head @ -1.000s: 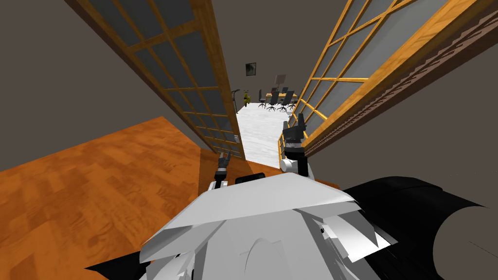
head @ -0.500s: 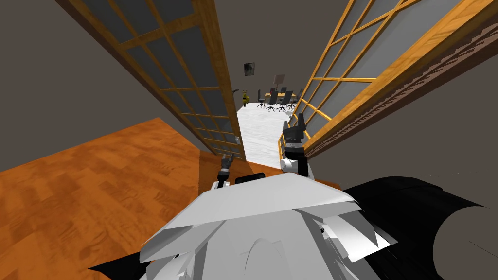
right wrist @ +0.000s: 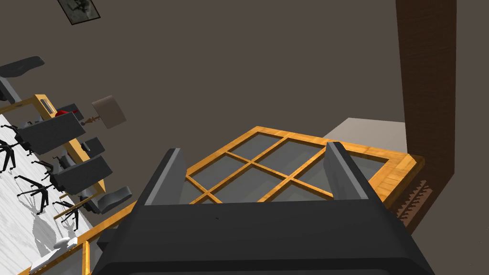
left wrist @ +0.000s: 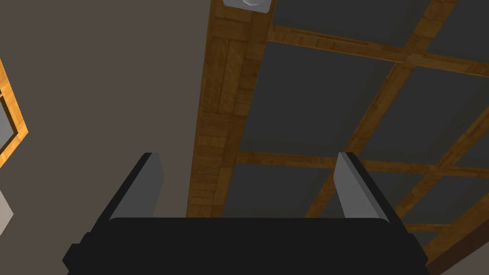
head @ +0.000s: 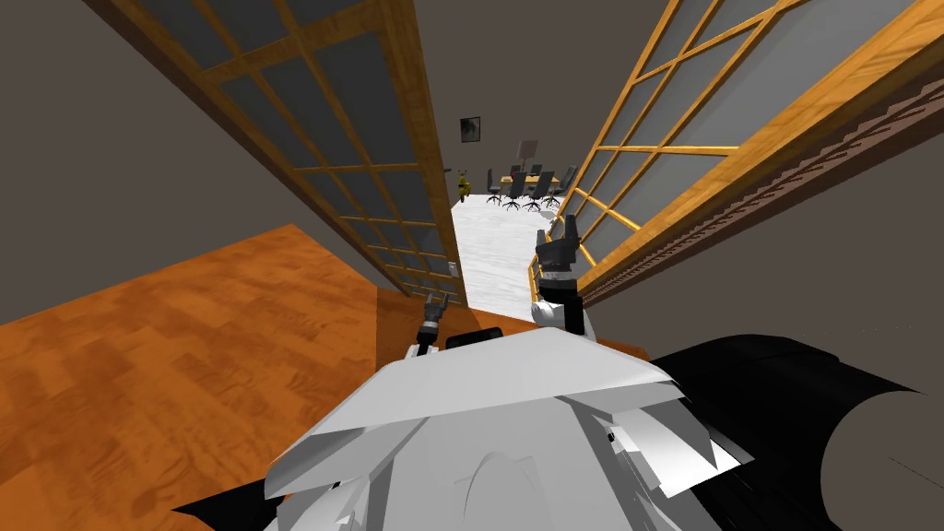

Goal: Push the door open

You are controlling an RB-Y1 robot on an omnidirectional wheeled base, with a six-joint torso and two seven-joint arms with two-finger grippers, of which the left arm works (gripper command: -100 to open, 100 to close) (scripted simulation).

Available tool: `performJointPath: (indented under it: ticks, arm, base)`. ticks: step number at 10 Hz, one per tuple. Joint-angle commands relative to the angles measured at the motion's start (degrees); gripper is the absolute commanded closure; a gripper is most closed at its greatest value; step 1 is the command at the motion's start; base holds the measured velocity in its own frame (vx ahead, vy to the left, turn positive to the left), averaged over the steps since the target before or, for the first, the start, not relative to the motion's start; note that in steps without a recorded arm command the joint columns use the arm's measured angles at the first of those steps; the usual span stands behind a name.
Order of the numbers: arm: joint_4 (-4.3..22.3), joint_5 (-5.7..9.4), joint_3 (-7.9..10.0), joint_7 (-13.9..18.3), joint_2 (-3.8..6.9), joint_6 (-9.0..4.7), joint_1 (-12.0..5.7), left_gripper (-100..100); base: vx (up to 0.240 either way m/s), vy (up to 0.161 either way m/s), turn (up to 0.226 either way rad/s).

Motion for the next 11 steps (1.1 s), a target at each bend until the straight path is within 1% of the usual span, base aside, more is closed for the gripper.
performJointPath:
  ticks: [1,5,9,10,11]
  arm:
    - [2.3,-0.6,-0.15,-2.49,-0.31,-0.68,-0.76,-100]
    - [7.08,-2.01,-0.62,-7.84,-1.37,-2.01,-2.13,-100]
    - [10.83,-3.12,-0.98,-12.02,-2.41,-3.04,-3.21,-100]
    - [12.17,-3.51,-1.12,-13.52,-2.85,-3.41,-3.6,-100]
    - [12.84,-3.71,-1.18,-14.27,-3.07,-3.59,-3.79,-100]
  base:
    - [0.057,0.073,-0.05]
    - [0.085,0.06,-0.04]
    - [0.078,0.056,-0.03]
    - [0.09,0.07,-0.034]
    - [0.081,0.066,-0.04]
